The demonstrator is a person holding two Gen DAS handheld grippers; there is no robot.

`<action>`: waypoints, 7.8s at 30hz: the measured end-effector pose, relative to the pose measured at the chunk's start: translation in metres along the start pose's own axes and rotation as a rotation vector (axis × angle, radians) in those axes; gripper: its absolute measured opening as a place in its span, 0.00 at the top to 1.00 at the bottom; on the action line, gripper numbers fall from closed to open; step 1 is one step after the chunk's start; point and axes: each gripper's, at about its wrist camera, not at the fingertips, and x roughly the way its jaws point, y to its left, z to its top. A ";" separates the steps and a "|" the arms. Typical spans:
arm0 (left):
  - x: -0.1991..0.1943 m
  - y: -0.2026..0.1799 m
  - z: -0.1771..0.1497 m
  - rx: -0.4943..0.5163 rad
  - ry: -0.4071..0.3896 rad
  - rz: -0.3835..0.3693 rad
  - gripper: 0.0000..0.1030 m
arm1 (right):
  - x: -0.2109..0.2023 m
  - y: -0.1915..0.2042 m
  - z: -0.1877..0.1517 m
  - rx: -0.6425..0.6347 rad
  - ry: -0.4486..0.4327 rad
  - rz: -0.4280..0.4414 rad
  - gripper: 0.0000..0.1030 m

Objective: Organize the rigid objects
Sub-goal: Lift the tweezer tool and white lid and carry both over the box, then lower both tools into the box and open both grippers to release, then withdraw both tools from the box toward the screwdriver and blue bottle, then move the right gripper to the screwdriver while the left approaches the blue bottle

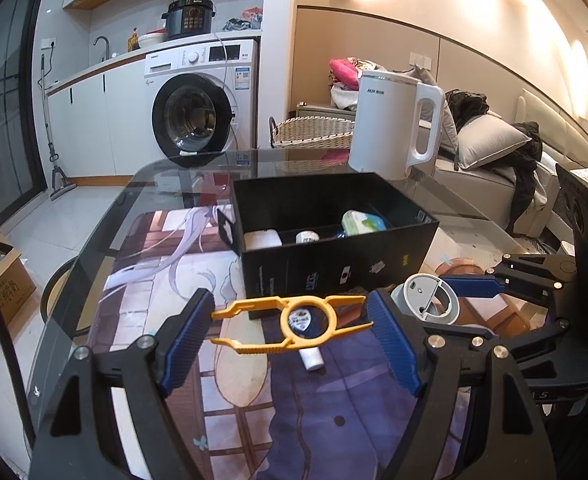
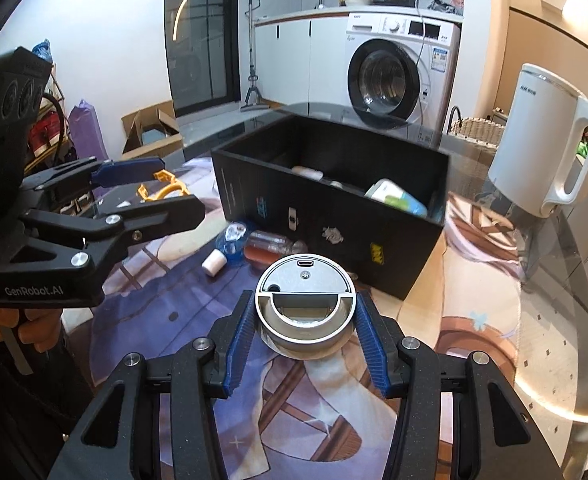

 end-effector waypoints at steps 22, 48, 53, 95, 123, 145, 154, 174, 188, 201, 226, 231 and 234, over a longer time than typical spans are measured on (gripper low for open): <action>-0.016 -0.015 0.033 0.035 -0.117 0.001 0.23 | -0.043 -0.029 0.026 0.070 -0.197 -0.049 0.52; 0.013 -0.002 0.078 0.043 -0.199 0.008 0.23 | -0.027 -0.057 0.065 0.132 -0.251 -0.096 0.52; 0.022 0.004 0.081 0.036 -0.204 0.015 0.23 | -0.018 -0.058 0.072 0.132 -0.248 -0.096 0.52; 0.079 0.005 0.063 0.101 -0.116 -0.021 0.23 | 0.049 -0.065 0.080 0.102 -0.142 -0.099 0.52; 0.078 0.019 0.063 0.013 -0.046 -0.034 0.00 | 0.019 -0.084 0.070 0.182 -0.183 -0.164 0.00; 0.021 0.052 0.032 -0.066 -0.013 0.073 0.00 | -0.005 -0.067 0.035 0.190 -0.082 -0.123 0.00; 0.011 0.042 0.015 -0.057 -0.020 0.088 0.00 | -0.012 -0.058 0.020 0.228 -0.092 -0.143 0.00; 0.019 0.035 -0.008 0.008 0.100 0.077 0.00 | 0.033 -0.020 0.014 0.217 0.068 -0.091 0.00; 0.021 0.051 -0.011 -0.021 0.116 0.088 0.00 | 0.063 -0.010 0.025 0.251 0.137 -0.085 0.00; 0.025 0.057 -0.010 -0.031 0.114 0.084 0.00 | 0.071 -0.006 0.029 0.269 0.149 -0.086 0.00; 0.037 0.040 -0.010 0.009 0.159 0.027 0.00 | 0.067 -0.037 0.020 0.311 0.164 -0.172 0.00; 0.043 0.028 -0.012 0.043 0.190 0.011 0.00 | 0.062 -0.047 0.014 0.311 0.165 -0.174 0.00; 0.046 0.023 -0.011 0.045 0.199 0.004 0.00 | 0.059 -0.052 0.010 0.302 0.170 -0.179 0.00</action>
